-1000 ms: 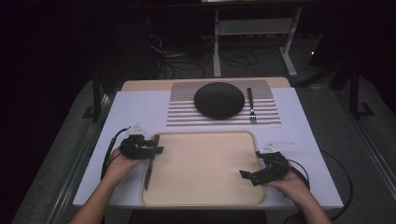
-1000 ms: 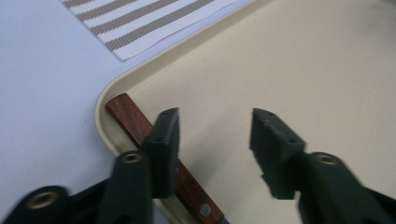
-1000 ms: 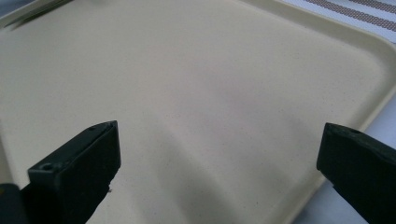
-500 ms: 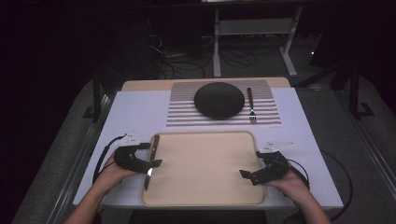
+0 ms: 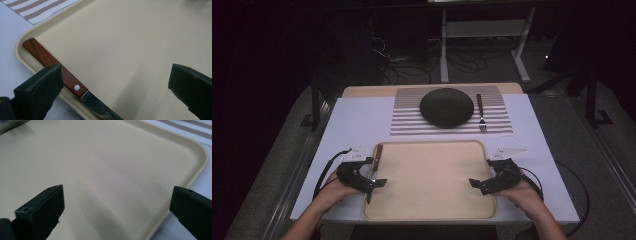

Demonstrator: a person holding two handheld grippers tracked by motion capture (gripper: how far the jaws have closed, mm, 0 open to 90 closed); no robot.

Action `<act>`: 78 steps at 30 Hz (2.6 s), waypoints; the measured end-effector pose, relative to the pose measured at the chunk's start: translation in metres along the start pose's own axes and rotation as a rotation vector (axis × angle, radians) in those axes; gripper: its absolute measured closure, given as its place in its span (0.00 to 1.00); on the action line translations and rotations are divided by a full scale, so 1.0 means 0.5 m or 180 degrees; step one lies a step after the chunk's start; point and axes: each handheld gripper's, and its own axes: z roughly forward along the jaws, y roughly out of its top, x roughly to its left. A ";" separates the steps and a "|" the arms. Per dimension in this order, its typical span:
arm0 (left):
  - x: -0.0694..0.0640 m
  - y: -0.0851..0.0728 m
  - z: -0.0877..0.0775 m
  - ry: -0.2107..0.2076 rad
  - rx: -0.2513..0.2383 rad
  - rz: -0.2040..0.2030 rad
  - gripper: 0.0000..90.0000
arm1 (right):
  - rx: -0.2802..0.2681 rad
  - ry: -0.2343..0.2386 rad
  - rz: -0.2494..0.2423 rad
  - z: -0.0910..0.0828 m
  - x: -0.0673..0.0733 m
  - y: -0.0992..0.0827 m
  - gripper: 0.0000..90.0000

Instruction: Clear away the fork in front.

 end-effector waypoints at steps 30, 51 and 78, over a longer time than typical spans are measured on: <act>0.001 0.002 -0.001 0.0050 -0.0037 -0.0020 0.00 | 0.0081 -0.0373 0.0299 0.057 -0.125 0.142 0.68; 0.006 0.000 -0.001 0.0047 -0.0048 0.0007 0.00 | 0.0254 -0.0550 0.0528 0.132 -0.243 0.193 0.98; 0.008 -0.001 -0.004 0.0038 -0.0073 -0.0016 0.00 | 0.0461 -0.0618 0.0660 0.132 -0.278 0.166 0.98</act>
